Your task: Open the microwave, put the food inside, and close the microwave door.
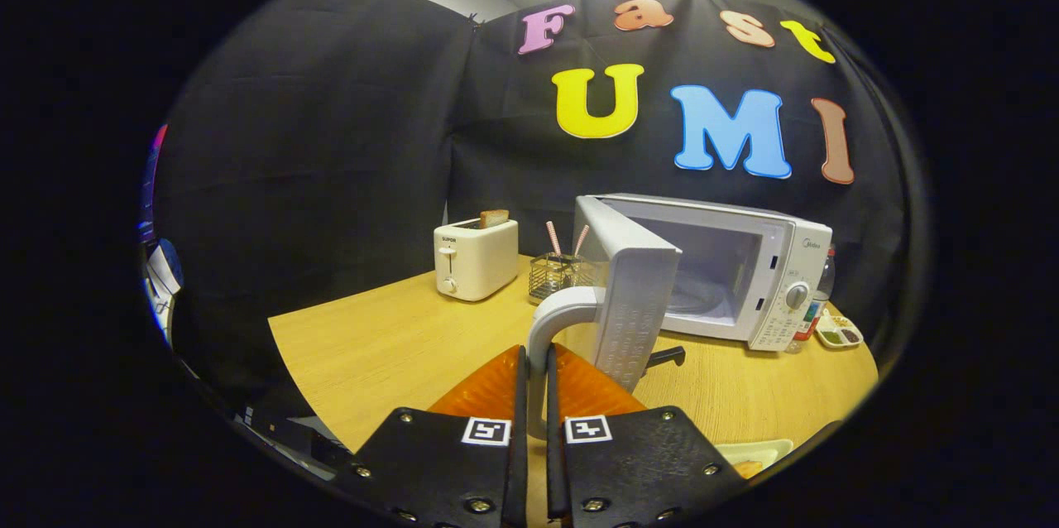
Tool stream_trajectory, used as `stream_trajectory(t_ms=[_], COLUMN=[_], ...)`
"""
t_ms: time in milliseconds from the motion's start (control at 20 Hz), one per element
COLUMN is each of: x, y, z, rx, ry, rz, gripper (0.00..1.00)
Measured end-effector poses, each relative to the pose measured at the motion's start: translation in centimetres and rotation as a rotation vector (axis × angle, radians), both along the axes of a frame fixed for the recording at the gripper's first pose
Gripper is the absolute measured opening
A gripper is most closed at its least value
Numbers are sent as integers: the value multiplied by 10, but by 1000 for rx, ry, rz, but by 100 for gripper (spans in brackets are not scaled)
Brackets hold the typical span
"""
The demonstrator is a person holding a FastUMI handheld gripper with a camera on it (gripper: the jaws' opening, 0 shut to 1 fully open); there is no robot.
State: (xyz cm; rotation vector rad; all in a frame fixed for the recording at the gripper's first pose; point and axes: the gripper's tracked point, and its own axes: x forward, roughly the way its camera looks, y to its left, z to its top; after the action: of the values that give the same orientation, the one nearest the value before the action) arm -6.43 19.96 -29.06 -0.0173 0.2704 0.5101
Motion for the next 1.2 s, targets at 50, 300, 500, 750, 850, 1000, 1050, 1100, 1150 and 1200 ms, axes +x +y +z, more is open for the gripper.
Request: stream_trajectory(t_ms=[50,300,500,750,850,1000,1050,1100,1150,1200], x=[-2,-7,-13,-55,-67,-77,-83,-87,-89,-87], y=[7,50,86,137,136,118,113,104,82,57], z=[0,6,8,24,32,31,26,23,21,17], rx=[-8,-38,-41,10,29,45,52,48,33,10], ry=[-8,-42,-85,-159,-186,-168,-155,-146,-152,-165], rz=[-26,-182,-260,-148,-113,-66,-19,4,-15,-52], gripper=[10,10,10,10,10,10,10,27,45,60])
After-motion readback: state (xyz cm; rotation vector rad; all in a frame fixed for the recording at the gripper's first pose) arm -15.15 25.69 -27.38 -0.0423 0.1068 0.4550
